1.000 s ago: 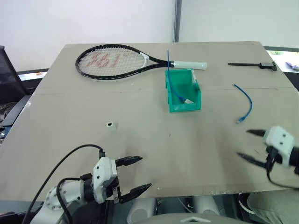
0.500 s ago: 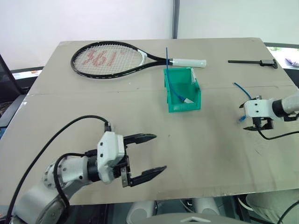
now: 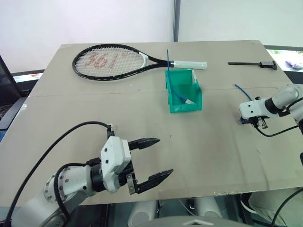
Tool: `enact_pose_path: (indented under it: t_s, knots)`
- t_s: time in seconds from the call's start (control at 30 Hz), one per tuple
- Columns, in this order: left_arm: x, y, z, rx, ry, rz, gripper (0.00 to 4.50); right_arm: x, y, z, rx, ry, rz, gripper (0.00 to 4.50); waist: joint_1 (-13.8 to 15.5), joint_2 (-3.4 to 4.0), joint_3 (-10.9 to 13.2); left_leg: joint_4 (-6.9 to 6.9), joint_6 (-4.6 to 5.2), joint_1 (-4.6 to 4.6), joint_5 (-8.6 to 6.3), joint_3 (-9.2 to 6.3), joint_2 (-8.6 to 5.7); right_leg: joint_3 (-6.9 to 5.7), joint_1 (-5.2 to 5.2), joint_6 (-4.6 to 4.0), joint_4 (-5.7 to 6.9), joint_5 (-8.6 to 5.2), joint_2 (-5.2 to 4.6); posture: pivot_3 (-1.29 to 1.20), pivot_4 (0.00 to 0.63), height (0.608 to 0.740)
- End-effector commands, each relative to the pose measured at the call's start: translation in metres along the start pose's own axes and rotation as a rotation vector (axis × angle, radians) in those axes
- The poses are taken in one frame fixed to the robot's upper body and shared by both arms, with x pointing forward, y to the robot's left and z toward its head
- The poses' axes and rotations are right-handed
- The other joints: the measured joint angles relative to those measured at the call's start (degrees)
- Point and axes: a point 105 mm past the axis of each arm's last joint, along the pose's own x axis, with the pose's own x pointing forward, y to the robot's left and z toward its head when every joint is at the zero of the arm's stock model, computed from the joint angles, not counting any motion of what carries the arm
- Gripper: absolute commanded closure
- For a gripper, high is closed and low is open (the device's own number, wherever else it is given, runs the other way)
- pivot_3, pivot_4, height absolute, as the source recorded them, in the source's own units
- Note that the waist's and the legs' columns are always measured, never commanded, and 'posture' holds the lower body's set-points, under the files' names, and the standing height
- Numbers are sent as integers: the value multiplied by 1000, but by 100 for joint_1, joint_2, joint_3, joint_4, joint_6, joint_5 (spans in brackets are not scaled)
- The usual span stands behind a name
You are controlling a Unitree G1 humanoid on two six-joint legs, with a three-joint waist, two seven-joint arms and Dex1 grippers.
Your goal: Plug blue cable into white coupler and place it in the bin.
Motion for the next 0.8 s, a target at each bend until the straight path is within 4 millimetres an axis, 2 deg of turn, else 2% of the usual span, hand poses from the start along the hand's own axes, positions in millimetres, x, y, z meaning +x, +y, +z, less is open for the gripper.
enact_pose_path:
  t_s: [0.03, 0.13, 0.27, 0.37, 0.47, 0.63, 0.77, 0.8]
  knots:
    - [-1, 1, 6, 37, -27, 8, 0, -3, -2, 11, 71, -74, 10, 4415, 1, 0, 0, 0, 0, 1, 0, 0, 1, 0, 1, 0, 1, 0, 2, 0, 150, 740]
    - [0, 13, -1, 28, -25, 31, 0, -7, -1, 25, 80, -119, 24, 4415, 3, 4, 1, -4, -2, 1, 0, -2, 10, 0, -4, -4, 3, 1, 11, 0, 150, 740]
    - [-3, 49, -18, 26, -10, 77, 0, -14, 6, 81, 90, -231, 66, 4415, 17, 22, 2, -15, -8, -18, 3, -13, 18, -6, -28, -6, 6, 1, 19, 0, 150, 740]
    - [-7, 60, -25, 30, -4, 93, 0, -12, 18, 115, 93, -253, 97, 4415, -1, 24, 4, -15, -12, -35, 4, -16, 22, -3, -53, 15, 9, 14, 24, 0, 150, 740]
    - [-13, 66, -34, 48, 18, 90, 0, 20, 18, 167, 69, -307, 70, 4415, -19, 8, -6, -15, -16, -42, 1, -15, 19, -3, -60, 16, 4, 15, 20, 0, 150, 740]
    - [-16, 66, -39, 67, 30, 62, 0, 51, 18, 204, 56, -333, 60, 4415, 45, 7, -5, -14, -44, -56, 10, -22, 16, -7, -75, 16, 8, 15, 19, 0, 150, 740]
    - [-14, 67, -42, 80, 40, 42, 0, 63, 18, 212, 59, -355, 36, 3039, 39, -2, -12, -8, -45, -50, 11, -20, 8, -2, -68, 16, 7, 15, 16, 0, 150, 740]
    - [-13, 68, -43, 84, 44, 41, 0, 61, 18, 214, 82, -381, 23, 2502, 31, -4, -13, -8, -45, -48, 10, -21, 9, -3, -67, 16, 8, 15, 18, 0, 150, 740]
